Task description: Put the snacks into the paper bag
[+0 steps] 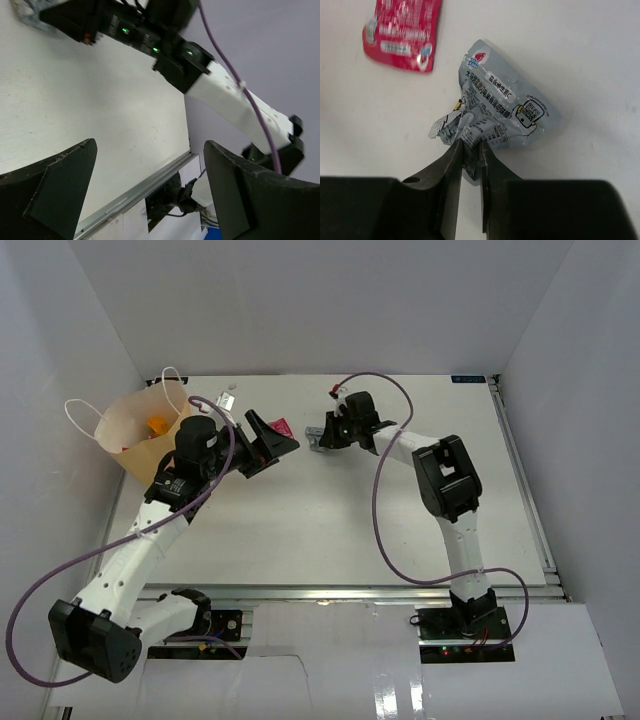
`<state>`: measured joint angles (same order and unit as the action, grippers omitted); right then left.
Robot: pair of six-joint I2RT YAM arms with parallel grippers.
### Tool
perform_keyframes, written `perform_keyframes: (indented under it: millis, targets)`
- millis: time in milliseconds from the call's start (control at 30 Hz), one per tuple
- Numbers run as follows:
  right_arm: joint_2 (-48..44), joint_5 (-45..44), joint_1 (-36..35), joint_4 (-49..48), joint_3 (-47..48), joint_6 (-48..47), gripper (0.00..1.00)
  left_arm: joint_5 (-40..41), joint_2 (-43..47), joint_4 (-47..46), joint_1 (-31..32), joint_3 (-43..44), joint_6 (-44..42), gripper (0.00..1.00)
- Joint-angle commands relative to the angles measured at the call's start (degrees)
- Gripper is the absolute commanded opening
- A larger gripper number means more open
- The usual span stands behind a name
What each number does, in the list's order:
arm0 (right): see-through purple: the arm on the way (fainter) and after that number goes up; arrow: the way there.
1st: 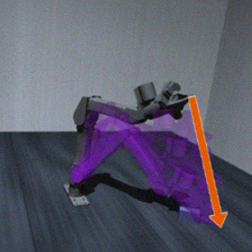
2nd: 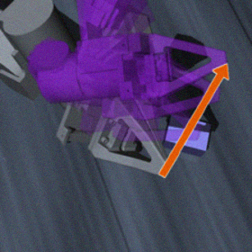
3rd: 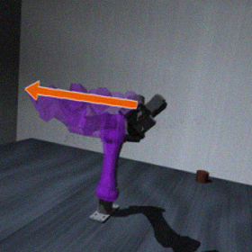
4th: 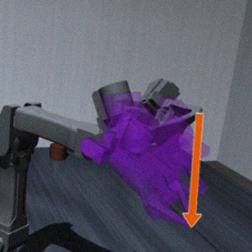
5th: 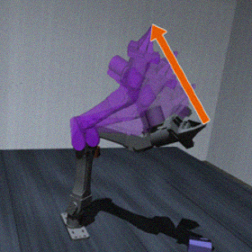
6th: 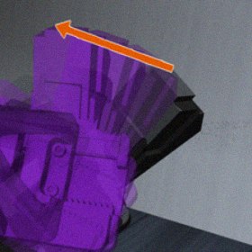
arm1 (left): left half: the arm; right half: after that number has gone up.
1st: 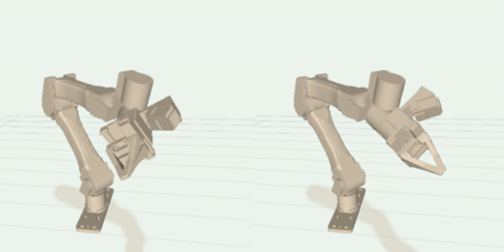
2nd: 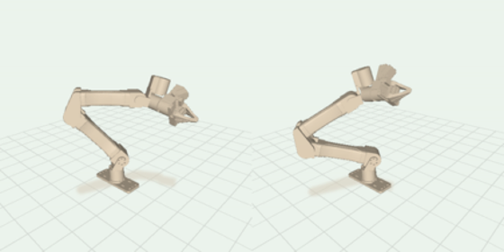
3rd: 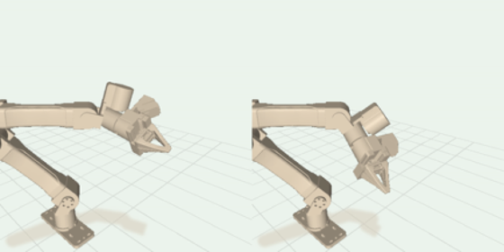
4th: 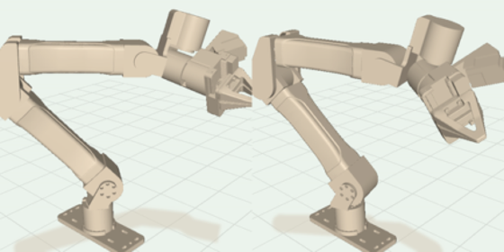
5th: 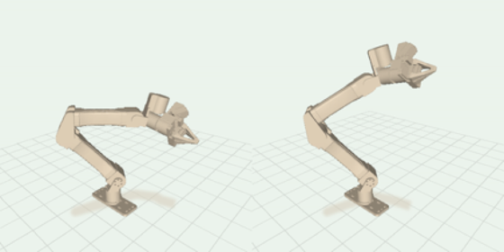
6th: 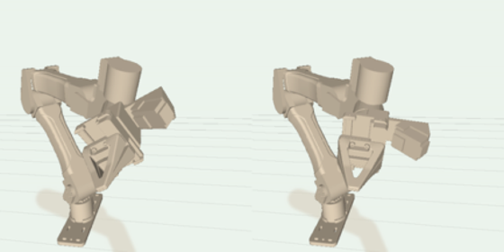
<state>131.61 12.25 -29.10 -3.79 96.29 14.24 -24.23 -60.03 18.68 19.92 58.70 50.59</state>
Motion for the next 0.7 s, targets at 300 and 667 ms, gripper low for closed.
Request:
perform_keyframes:
  millis: [300, 667]
  targets:
    - [-27.0, 34.4, 6.5, 1.0, -28.1, -18.0, 0.08, 5.5, -14.1, -14.9, 5.7, -6.9, 12.8, 0.98]
    - [-37.6, 40.1, 6.3, -2.6, -38.1, -15.5, 0.08, 4.5, -23.4, -18.2, 10.1, -6.8, 16.6, 0.89]
